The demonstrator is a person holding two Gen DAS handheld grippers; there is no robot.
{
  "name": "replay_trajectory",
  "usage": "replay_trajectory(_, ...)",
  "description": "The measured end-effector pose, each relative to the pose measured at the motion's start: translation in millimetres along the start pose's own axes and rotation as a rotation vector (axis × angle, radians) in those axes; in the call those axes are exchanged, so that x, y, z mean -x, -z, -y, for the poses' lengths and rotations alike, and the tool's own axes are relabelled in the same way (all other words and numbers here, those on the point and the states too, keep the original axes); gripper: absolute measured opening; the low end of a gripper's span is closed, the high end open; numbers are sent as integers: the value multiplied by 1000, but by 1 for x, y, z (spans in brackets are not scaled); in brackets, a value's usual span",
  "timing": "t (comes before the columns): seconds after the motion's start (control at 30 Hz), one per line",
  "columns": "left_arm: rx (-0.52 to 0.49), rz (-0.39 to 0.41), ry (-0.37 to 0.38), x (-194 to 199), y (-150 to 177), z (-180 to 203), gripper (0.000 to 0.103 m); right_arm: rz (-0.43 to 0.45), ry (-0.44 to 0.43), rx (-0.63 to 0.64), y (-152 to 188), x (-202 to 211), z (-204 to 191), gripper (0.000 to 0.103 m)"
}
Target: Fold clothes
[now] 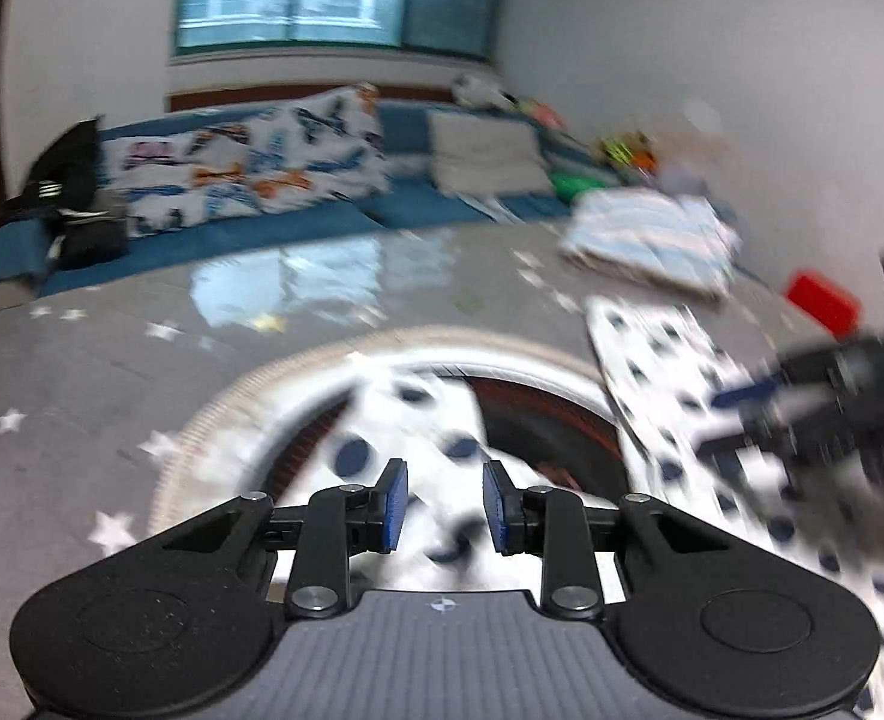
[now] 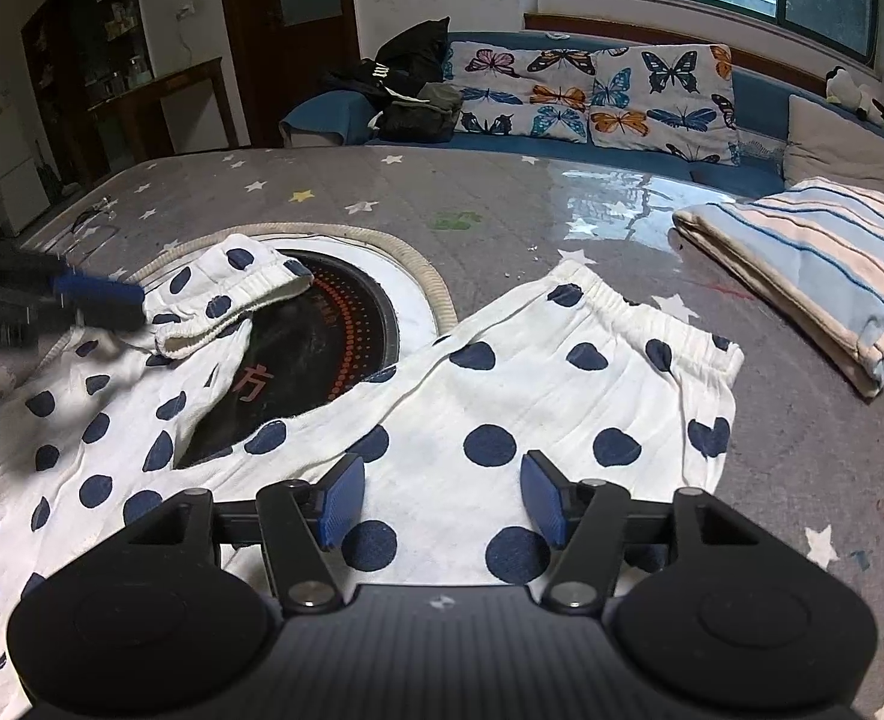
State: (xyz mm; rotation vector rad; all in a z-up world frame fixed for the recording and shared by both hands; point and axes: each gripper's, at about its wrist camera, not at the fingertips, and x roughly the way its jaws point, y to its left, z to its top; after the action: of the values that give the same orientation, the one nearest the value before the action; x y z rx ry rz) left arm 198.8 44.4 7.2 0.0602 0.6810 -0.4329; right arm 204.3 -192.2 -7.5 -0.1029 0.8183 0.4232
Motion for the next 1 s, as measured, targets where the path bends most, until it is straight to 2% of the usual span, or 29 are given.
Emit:
replay_trajectory(0.17,-113,-52,-20,-15,10,14,30,-2,2,3,-1,0,0,59)
replay_trajectory(0.23,-127,-54,-41,-18,10,13,20,-2,1,2,0,0,0,59)
replay_trajectory(0.27,-133,-51,-50,-18,10,11,19,-2,0,1,0,0,0,59)
replay_trajectory(0.4,-101,20,-103,-9,-3,-3,10,-1,-3,1,0,1,1,59)
replay_trajectory(0.57,-17,81,-206,0,-28,-40,9,2,-4,-3,1,1,1,60)
replay_trajectory(0.8,132,28,-340,-17,-34,-102,8,9,-14,-15,1,0,5,60)
replay_trajectory(0.97,146,8,-394,-23,-29,-118,7,10,-18,-23,1,0,7,60)
replay_trajectory(1.0,141,3,-402,-25,-30,-119,0,10,-17,-22,1,-1,7,60)
